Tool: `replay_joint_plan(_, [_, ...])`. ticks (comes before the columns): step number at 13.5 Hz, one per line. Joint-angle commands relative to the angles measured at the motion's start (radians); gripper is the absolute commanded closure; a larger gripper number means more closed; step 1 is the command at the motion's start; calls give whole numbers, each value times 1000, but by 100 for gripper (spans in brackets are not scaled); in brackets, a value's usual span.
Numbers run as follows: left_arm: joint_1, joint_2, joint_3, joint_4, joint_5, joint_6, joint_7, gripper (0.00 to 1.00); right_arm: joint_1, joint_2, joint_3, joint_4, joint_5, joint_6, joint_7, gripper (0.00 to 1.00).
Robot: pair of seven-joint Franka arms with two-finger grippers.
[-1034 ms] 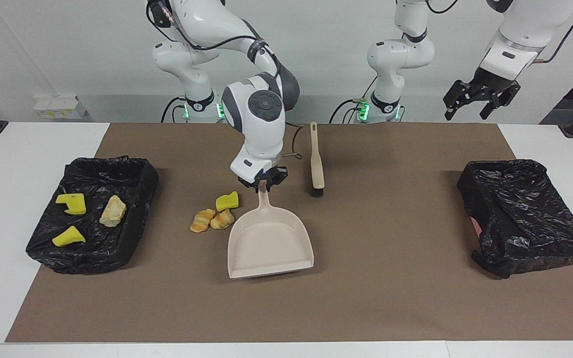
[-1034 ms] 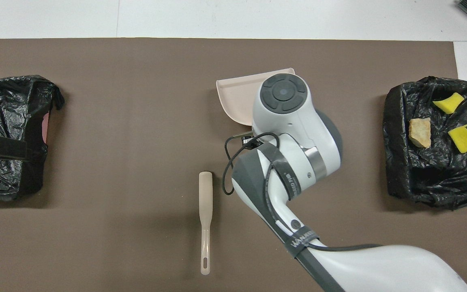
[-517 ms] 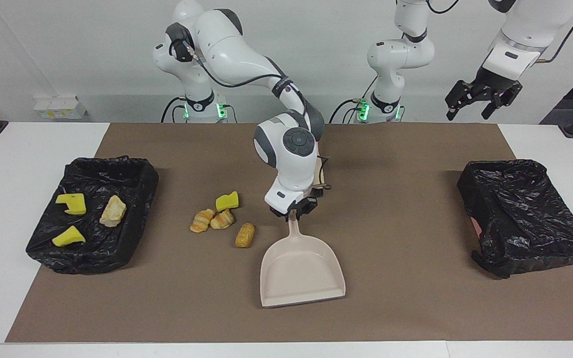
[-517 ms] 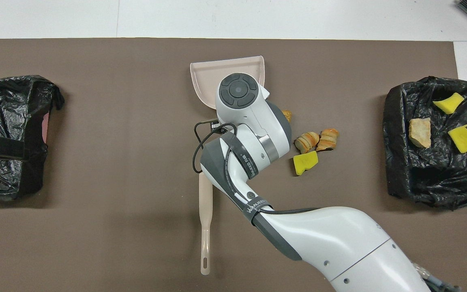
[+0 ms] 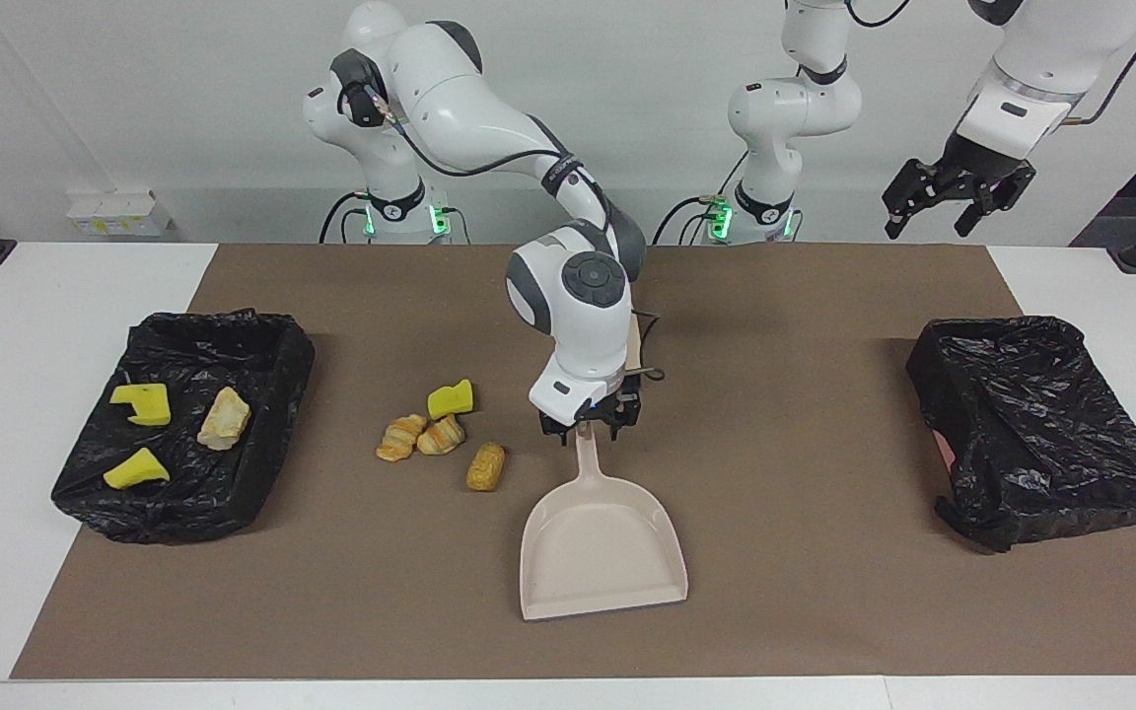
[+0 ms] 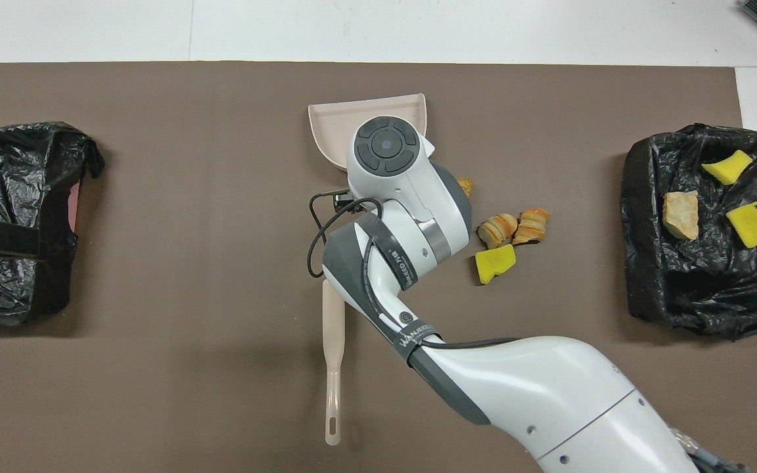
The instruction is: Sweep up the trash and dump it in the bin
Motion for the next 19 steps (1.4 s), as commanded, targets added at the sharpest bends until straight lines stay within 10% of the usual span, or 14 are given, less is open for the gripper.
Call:
replay_joint_plan(1, [11, -6, -5, 9, -3, -21, -6, 0, 2, -88, 6, -96, 8, -14, -1, 0])
replay_joint_plan(13, [11, -6, -5, 9, -3, -21, -6, 0, 207, -335, 42, -415, 69, -77, 304, 0])
replay_joint_plan(19, [11, -5, -5, 9, -3, -21, -6, 0, 289, -495, 40, -757, 201, 138, 336, 8])
